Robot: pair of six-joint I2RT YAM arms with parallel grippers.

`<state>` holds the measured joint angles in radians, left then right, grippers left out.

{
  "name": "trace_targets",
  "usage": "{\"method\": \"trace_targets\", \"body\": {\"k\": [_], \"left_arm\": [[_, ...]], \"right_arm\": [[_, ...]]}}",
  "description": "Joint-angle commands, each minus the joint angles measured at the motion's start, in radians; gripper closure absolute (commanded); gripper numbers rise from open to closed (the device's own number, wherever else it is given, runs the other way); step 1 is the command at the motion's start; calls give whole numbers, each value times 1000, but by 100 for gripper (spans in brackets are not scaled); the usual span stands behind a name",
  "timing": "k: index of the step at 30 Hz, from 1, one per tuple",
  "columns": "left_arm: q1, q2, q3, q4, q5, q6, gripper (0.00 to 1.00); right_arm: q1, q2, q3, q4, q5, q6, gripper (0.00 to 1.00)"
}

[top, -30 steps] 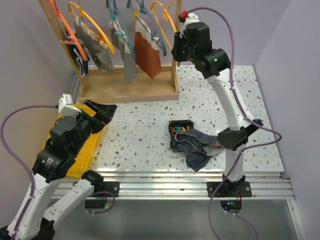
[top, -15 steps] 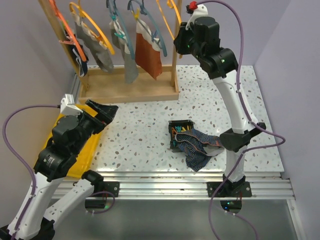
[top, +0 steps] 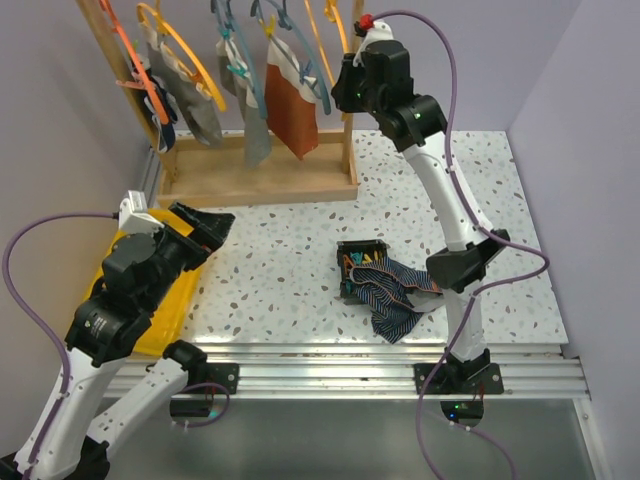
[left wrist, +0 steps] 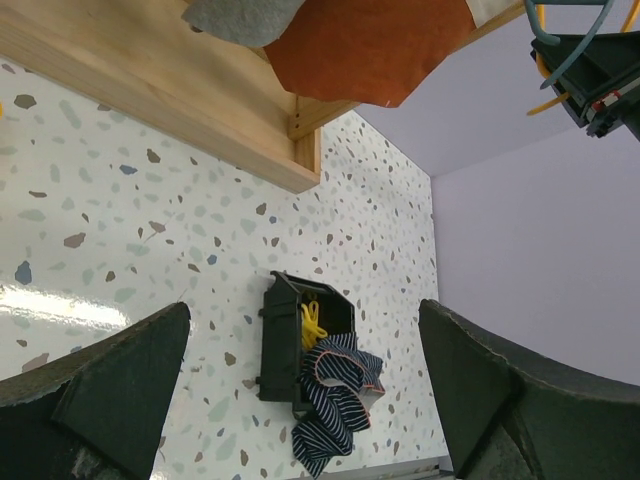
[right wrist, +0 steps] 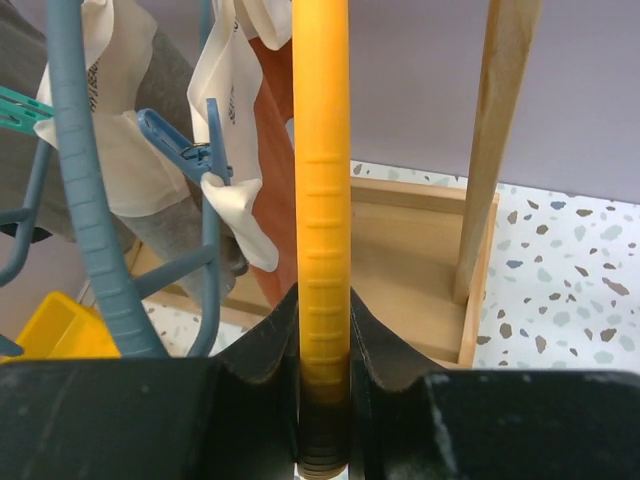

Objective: Remove the underwear clipped to the hanger
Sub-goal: Place the hanger at the clothesline.

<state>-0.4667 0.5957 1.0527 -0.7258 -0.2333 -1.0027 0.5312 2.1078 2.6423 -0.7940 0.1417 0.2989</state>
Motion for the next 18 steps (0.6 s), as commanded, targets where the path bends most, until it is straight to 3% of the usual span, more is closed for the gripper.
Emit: {"method": "trace_targets", "body": {"k": [1, 18], "left_arm": [[2, -5, 15, -4, -20, 4, 0], [2, 9, 15, 2, -11, -7, 0]], "right_arm": [[-7, -11, 35, 38, -19, 36, 100], [-77, 3, 59, 102, -77, 101, 99]]}}
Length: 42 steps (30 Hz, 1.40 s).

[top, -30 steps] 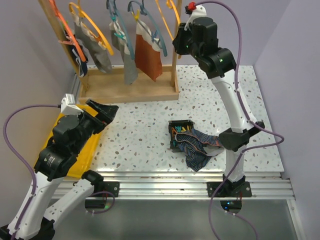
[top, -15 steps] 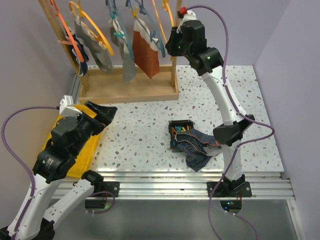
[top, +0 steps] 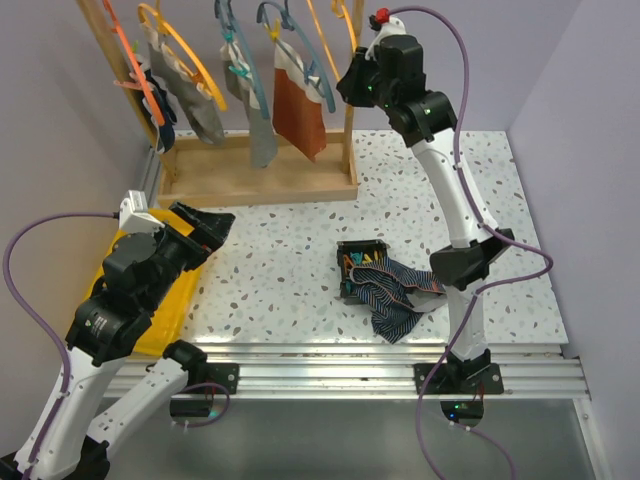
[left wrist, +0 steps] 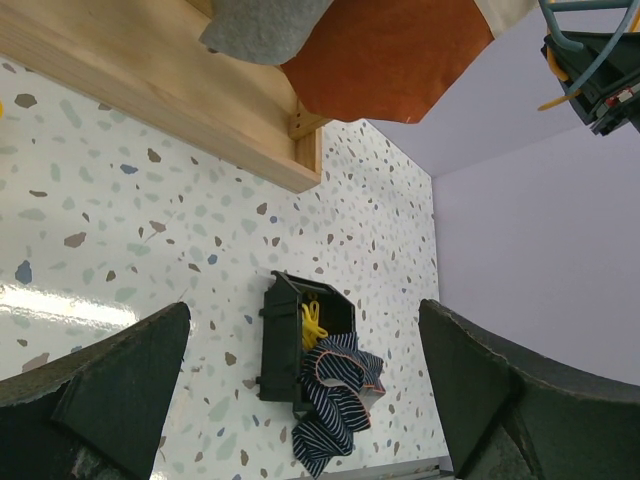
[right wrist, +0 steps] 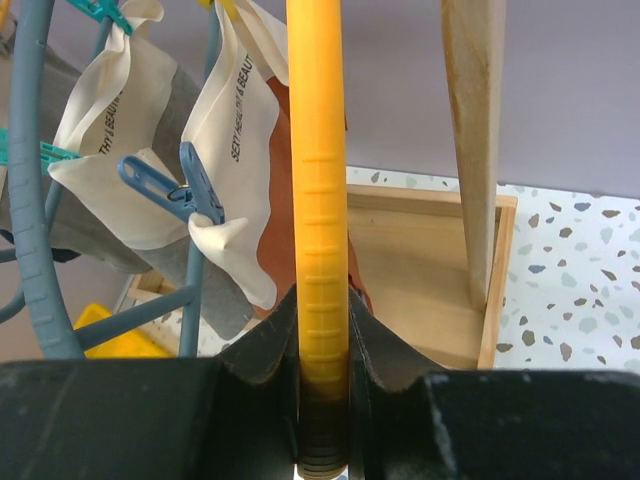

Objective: Remove the underwear clipped to the hanger
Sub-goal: Place the hanger at the clothesline.

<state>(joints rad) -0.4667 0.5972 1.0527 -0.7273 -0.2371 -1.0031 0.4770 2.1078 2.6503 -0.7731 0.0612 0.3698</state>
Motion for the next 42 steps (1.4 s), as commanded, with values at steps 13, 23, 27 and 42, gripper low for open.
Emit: {"method": "trace_targets", "body": {"k": [13, 23, 27, 42], "left_arm": [[2, -8, -13, 19, 10, -32, 0], [2, -11, -36, 46, 35, -52, 0], [2, -19, -31, 48, 29, -54, 0], [3, 82, -108, 216, 272, 54, 0]], "right_arm": [[-25, -48, 46, -9, -20, -46, 78], [-21, -91, 46, -78, -11, -97, 36], [-20, -162, 33, -90, 2, -91, 21], [-14, -891, -1077, -385, 188, 50, 2]]}}
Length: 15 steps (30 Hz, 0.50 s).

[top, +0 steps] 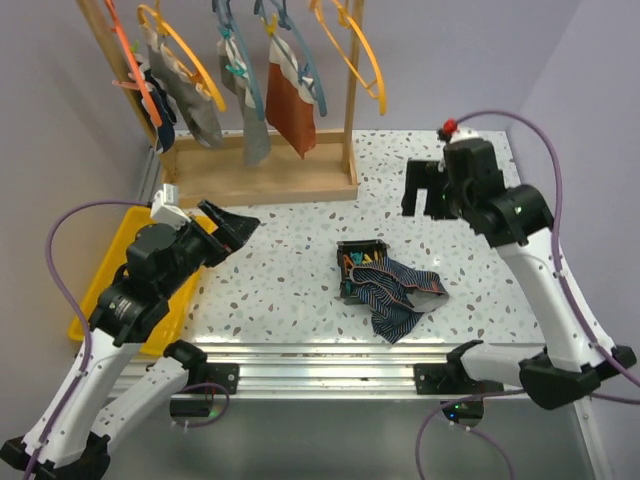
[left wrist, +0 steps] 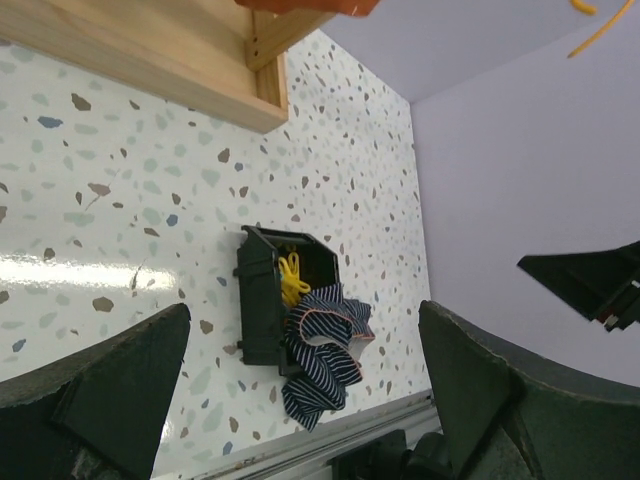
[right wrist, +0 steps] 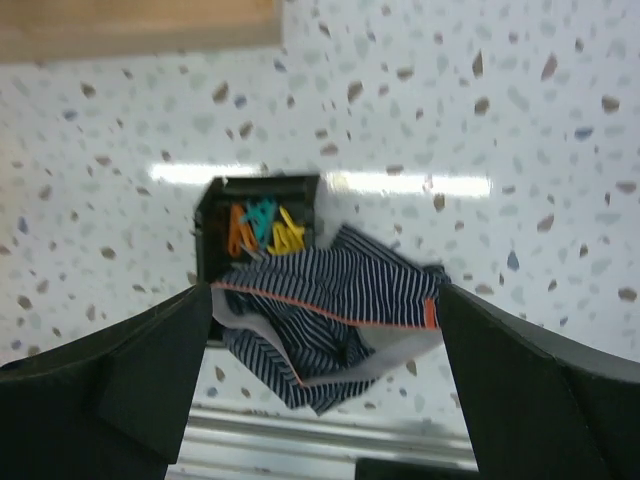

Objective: Remove the underwear clipped to the hanger
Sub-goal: Place the hanger at the clothesline, then pick up the underwear from the center of the board.

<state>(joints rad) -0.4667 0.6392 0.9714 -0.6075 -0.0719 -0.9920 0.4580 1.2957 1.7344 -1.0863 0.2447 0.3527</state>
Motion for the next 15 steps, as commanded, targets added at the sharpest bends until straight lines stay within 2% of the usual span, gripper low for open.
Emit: {"method": "trace_targets", "body": {"k": [1, 3, 4, 7, 15], "left_arm": [[3, 46, -45, 112, 119, 44, 0], [2, 62, -54, 150, 144, 47, 0], [2, 69, -53, 156, 149, 50, 0], [2, 106, -39, 167, 162, 70, 0], [2, 149, -37, 201, 204, 105, 0]], "right_arm": [[16, -110, -273, -72, -24, 77, 2], [42, -171, -375, -60, -123, 74, 2], [85, -183, -456, -54, -139, 80, 2], [178, -207, -551, -18, -159, 109, 2], [283, -106, -671, 126, -171, 137, 6]]}}
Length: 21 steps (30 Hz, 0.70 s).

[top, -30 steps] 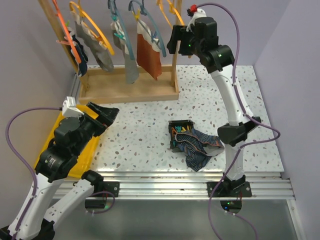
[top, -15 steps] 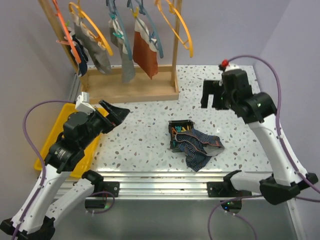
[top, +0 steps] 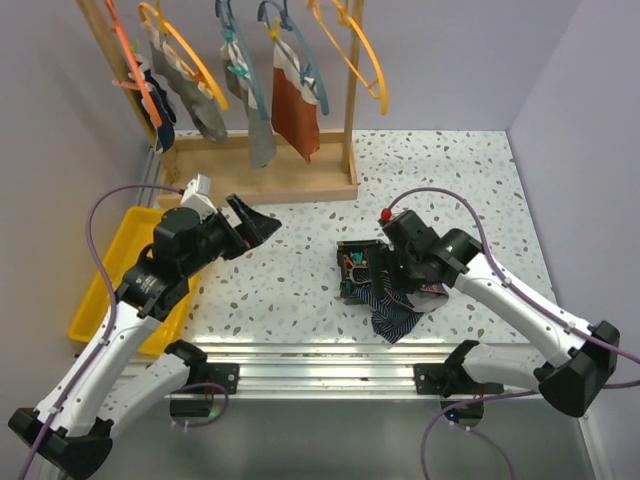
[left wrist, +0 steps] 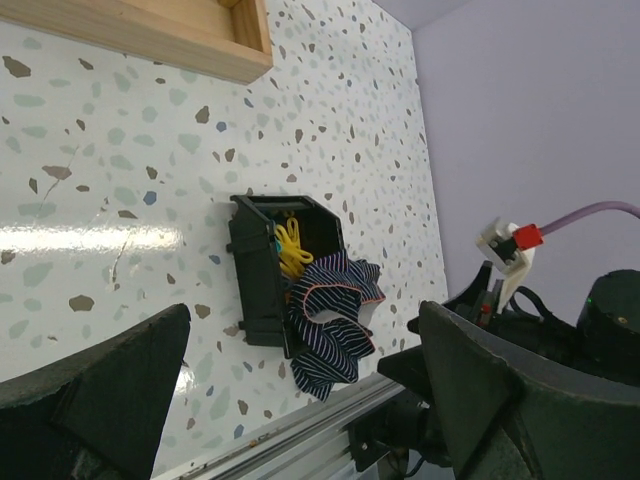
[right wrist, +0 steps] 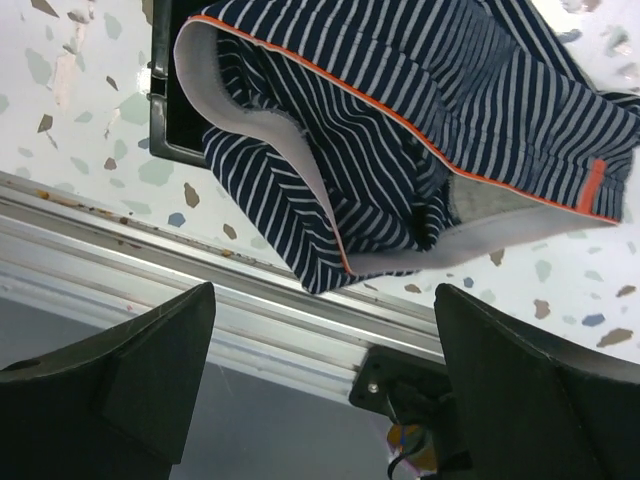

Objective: Remove the underwear clipped to the hanger
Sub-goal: Pick up the underwear from the center of the board.

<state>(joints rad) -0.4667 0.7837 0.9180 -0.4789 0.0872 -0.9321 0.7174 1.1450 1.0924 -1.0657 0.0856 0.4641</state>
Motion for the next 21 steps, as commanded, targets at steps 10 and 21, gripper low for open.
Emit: {"method": "trace_targets", "body": {"k": [10, 21], "left_arm": [[2, 166, 2, 158, 374, 223, 2], [0, 249, 51, 158, 488, 329, 3]], "right_arm": [[30, 87, -109, 214, -40, 42, 27], [31, 85, -152, 223, -26, 67, 54]]}}
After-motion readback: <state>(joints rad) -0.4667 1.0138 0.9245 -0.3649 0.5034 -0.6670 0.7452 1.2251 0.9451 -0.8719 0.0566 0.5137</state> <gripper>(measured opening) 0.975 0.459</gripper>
